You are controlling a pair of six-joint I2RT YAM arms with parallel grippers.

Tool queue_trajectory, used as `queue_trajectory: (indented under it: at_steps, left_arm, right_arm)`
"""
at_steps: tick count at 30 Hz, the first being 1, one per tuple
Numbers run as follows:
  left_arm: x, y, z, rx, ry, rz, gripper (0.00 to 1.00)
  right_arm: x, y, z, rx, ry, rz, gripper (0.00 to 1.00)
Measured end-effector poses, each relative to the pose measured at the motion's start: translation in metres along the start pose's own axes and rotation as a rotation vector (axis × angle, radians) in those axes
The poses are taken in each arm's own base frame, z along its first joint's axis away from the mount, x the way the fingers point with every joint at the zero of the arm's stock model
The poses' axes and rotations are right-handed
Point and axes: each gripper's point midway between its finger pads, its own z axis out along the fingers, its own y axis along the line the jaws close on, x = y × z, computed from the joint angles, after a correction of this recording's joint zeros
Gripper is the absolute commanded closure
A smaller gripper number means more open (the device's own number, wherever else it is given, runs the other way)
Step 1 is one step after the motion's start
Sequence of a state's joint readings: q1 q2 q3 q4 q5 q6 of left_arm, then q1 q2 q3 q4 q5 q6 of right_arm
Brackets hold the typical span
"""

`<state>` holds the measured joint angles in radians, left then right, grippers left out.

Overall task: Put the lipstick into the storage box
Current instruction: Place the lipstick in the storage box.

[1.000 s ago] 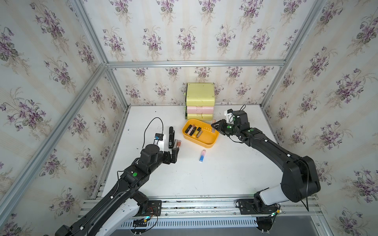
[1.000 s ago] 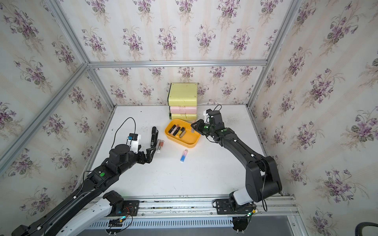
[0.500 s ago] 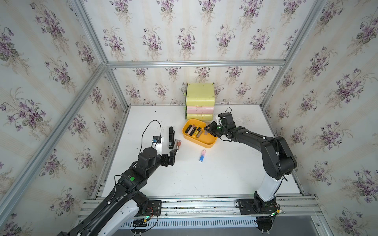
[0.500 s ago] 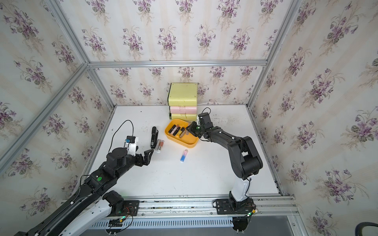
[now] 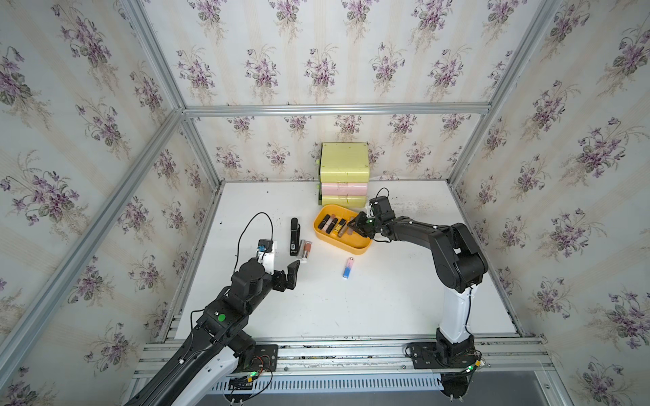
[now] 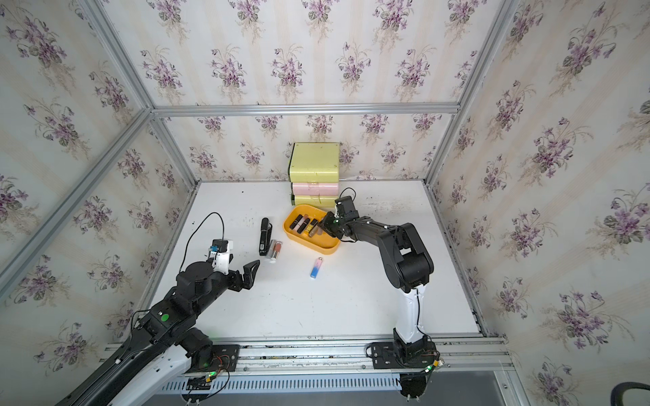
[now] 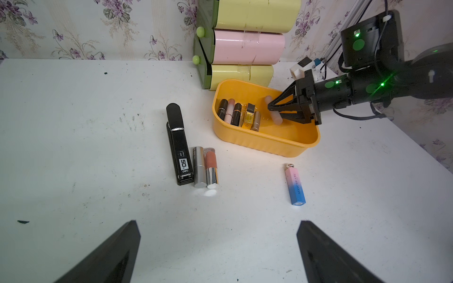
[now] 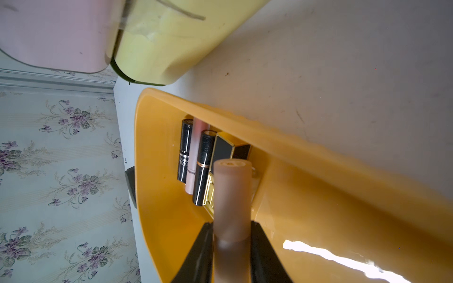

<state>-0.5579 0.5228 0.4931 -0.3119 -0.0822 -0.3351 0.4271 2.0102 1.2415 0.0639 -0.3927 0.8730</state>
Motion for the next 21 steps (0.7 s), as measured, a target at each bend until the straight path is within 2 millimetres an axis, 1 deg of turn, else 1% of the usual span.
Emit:
queue_trajectory:
  at_steps: [8,17,21]
  left_arm:
    - [0.0051,0.0048,-0.0029,-0.015,-0.007,0.002,0.00]
    - [0.0095,0.0069,0.0001,-0.027,0.009,-0.014,0.00]
    - [0.0074,0.0059,0.0019,-0.030,0.021,-0.033,0.00]
  right_arm:
    - [0.0024,-0.0028,0.0085,-0.003,0.013,0.009,0.65]
    - [0.0027,0.0000,0.0083,-0.015,0.017,0.002,0.57]
    - [0.0027,0.0045,0.0055,-0.027,0.019,-0.010,0.54]
